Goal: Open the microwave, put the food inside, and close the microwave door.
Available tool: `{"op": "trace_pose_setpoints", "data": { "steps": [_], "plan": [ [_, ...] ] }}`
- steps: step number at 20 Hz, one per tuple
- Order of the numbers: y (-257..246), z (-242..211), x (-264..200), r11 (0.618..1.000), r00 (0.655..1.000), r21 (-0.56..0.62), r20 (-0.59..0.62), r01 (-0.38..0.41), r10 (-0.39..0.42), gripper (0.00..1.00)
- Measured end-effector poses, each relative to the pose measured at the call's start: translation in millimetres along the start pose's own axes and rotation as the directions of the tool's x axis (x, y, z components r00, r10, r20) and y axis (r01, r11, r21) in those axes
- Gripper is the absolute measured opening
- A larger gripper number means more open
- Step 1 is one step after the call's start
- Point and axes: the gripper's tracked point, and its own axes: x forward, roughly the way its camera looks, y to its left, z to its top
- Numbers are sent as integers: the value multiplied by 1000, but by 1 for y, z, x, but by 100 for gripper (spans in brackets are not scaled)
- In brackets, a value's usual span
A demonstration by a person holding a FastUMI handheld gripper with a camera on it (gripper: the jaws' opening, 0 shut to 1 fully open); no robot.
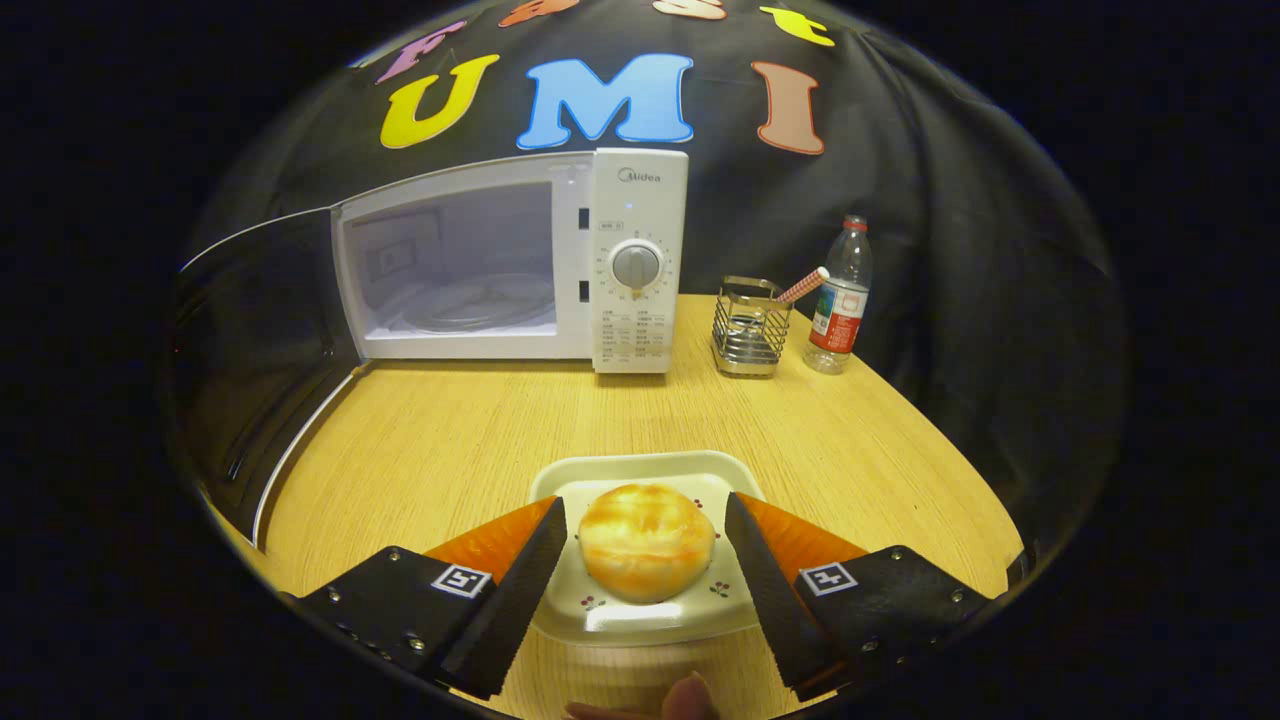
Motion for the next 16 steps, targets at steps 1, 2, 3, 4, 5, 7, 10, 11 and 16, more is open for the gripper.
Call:
{"op": "trace_pose_setpoints", "data": {
  "steps": [1, 2, 3, 4, 5, 7, 10, 11, 16],
  "plan": [
    [5, -5, 3, 999, 999, 32, -31, -27, 28, 97],
    [3, -7, 10, 999, 998, 36, -45, -30, 31, 99],
    [0, -13, 15, 999, 997, 34, -74, -24, 27, 99],
    [0, -22, 22, 999, 994, 37, -111, -18, 22, 98],
    [-2, -14, 24, 1000, 997, 19, -78, -12, 13, 98],
    [0, -17, 23, 1000, 997, 14, -77, -16, 17, 98],
    [6, -13, 20, 999, 999, 28, -31, -29, 30, 82],
    [16, -7, 17, 997, 998, 33, 2, -64, 64, 81],
    [64, 33, -10, 977, 972, 93, 158, -190, 174, 68]
  ]
}}
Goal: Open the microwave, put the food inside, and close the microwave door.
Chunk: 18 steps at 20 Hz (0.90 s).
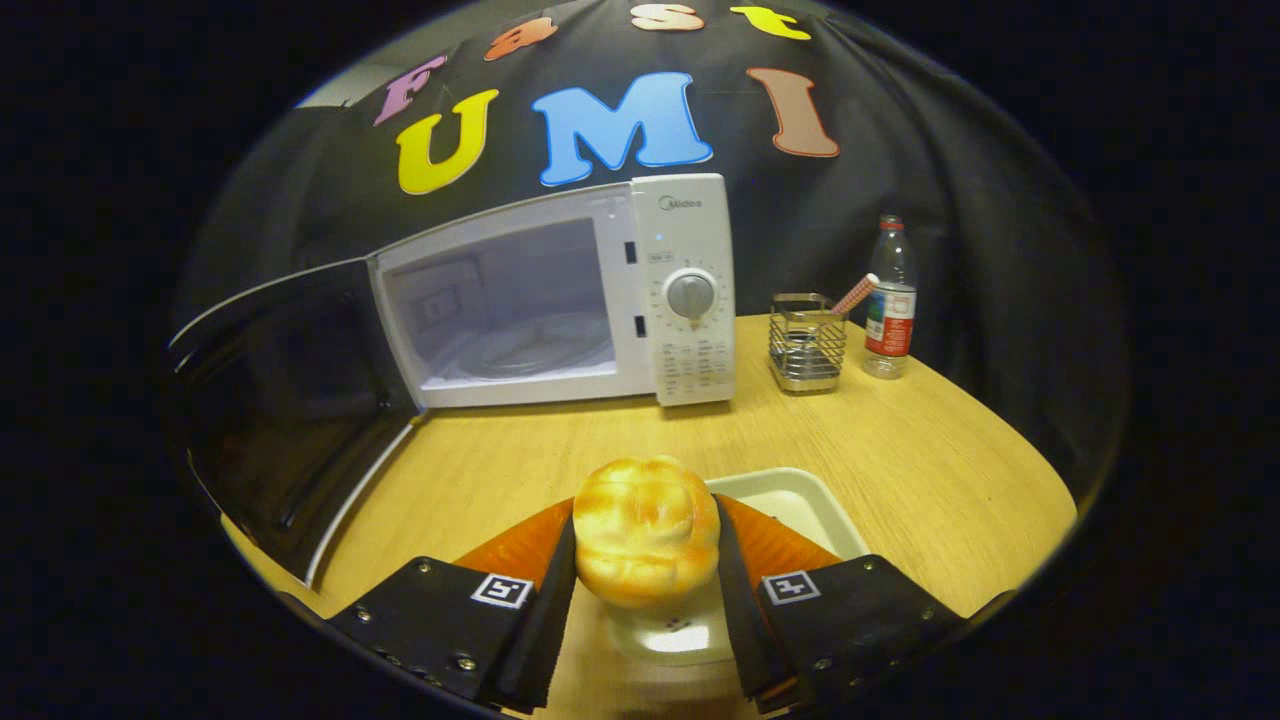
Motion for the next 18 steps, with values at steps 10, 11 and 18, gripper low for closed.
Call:
{"op": "trace_pose_setpoints", "data": {
  "steps": [10, 11, 18],
  "plan": [
    [131, 46, 50, 953, 966, 160, 77, -255, 246, 68],
    [141, 52, 58, 948, 962, 171, 100, -268, 254, 68],
    [171, 84, 134, 931, 961, 251, 152, -264, 231, 68]
  ]
}}
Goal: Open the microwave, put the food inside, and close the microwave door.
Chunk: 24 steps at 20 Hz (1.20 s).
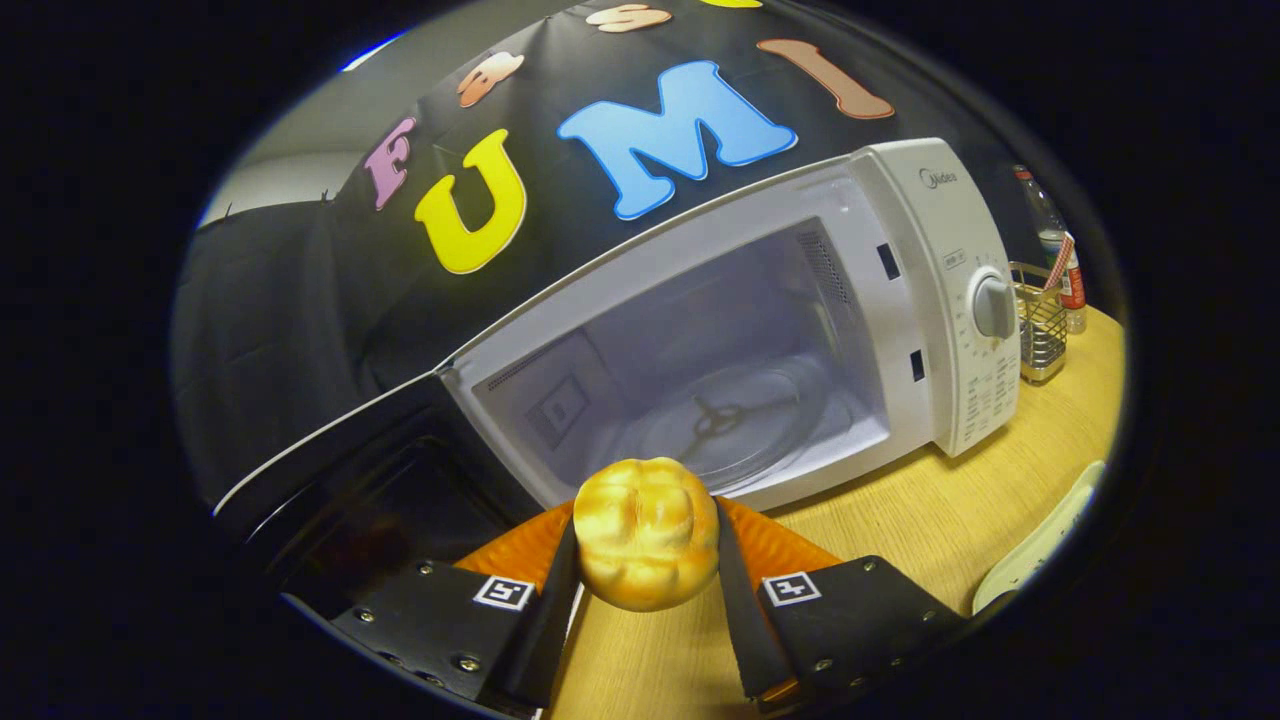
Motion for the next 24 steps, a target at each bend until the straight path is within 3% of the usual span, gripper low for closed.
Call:
{"op": "trace_pose_setpoints", "data": {
  "steps": [2, 8, 15, 17, 18, 21, 22, 24],
  "plan": [
    [3, 4, 23, 1000, 1000, 17, -5, 7, -7, 68],
    [-18, 15, 95, 991, 991, 9, 27, 134, -134, 68],
    [-37, 18, 135, 981, 979, 7, 60, 193, -194, 68],
    [-37, 21, 139, 982, 979, 13, 80, 187, -188, 71],
    [-36, 22, 139, 983, 979, 11, 88, 183, -183, 80],
    [-33, 23, 136, 984, 982, -8, 78, 176, -175, 89],
    [-34, 20, 133, 981, 978, -20, 81, 195, -192, 96],
    [-35, 21, 123, 972, 972, -67, 94, 224, -218, 98]
  ]
}}
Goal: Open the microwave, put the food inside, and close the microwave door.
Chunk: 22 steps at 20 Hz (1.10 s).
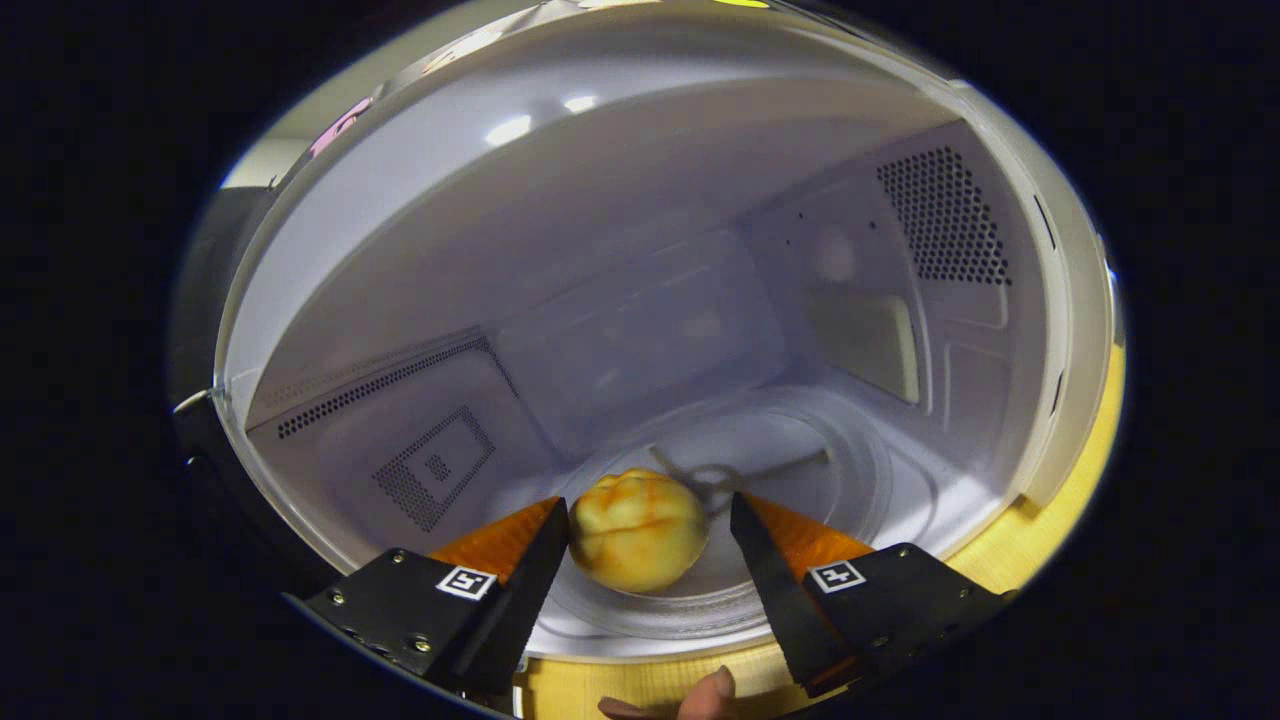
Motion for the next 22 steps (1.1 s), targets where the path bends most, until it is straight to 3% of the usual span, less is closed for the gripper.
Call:
{"op": "trace_pose_setpoints", "data": {
  "steps": [6, 12, 15, 17, 19, 22],
  "plan": [
    [14, 7, -49, 997, 998, -29, -12, -68, 68, 98],
    [37, 37, -144, 981, 982, -51, 29, -186, 187, 97],
    [75, 64, -210, 949, 947, -11, 70, -315, 315, 97],
    [110, 77, -260, 909, 904, -14, 96, -416, 416, 97],
    [136, 79, -304, 879, 875, -93, 95, -468, 475, 97],
    [181, 74, -367, 805, 810, -240, 104, -543, 577, 97]
  ]
}}
